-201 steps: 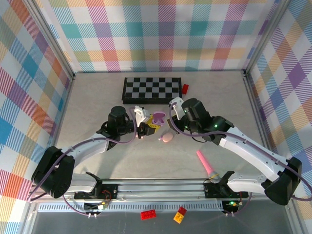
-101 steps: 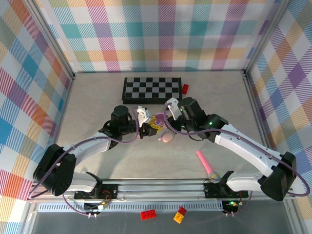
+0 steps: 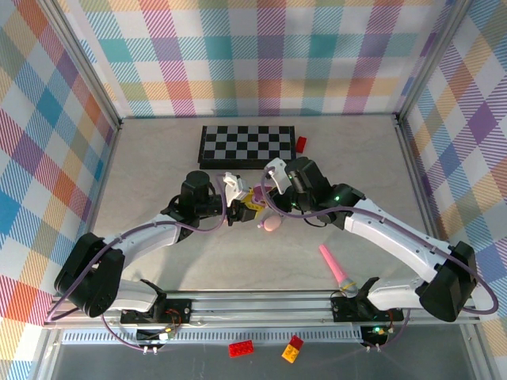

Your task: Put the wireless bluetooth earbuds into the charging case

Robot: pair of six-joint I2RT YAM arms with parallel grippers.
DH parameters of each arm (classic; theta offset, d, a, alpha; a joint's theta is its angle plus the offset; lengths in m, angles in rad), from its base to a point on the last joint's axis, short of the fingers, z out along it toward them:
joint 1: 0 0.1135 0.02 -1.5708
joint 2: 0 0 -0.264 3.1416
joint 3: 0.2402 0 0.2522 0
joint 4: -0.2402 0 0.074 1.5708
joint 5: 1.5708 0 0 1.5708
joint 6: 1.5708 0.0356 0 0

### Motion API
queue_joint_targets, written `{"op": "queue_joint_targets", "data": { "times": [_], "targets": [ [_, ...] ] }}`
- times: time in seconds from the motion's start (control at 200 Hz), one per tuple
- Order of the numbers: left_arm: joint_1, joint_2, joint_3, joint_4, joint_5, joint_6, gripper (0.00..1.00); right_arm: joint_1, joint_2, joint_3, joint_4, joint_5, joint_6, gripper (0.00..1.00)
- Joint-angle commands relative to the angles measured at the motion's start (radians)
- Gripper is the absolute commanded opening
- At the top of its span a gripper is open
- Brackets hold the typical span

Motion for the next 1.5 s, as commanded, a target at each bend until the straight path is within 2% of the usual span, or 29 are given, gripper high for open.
{"op": "queue_joint_targets", "data": {
  "times": [0.0,0.545,1.06,1.18,1.4,1.49],
  "targets": [
    [-0.006,0.008,0.031,0.028,0.038,0.006,0.36,-0.007,0.004,0.026,0.025,-0.002,-0.019,0.19],
    [-0.006,0.005,0.031,0.061,0.032,-0.022,0.35,-0.008,-0.028,0.008,0.015,-0.038,-0.019,0.29],
    [-0.006,0.007,0.025,0.091,0.039,-0.039,0.35,-0.035,-0.086,-0.029,0.057,-0.104,0.030,0.33],
    [-0.003,0.009,0.015,0.104,0.023,-0.041,0.35,-0.057,-0.114,-0.051,0.071,-0.110,0.073,0.33],
    [0.034,0.010,-0.027,0.181,-0.011,-0.076,0.35,-0.168,-0.236,-0.186,0.185,-0.220,0.205,0.43],
    [0.047,0.008,-0.039,0.202,-0.028,-0.082,0.35,-0.220,-0.273,-0.238,0.229,-0.230,0.257,0.47]
  ]
}}
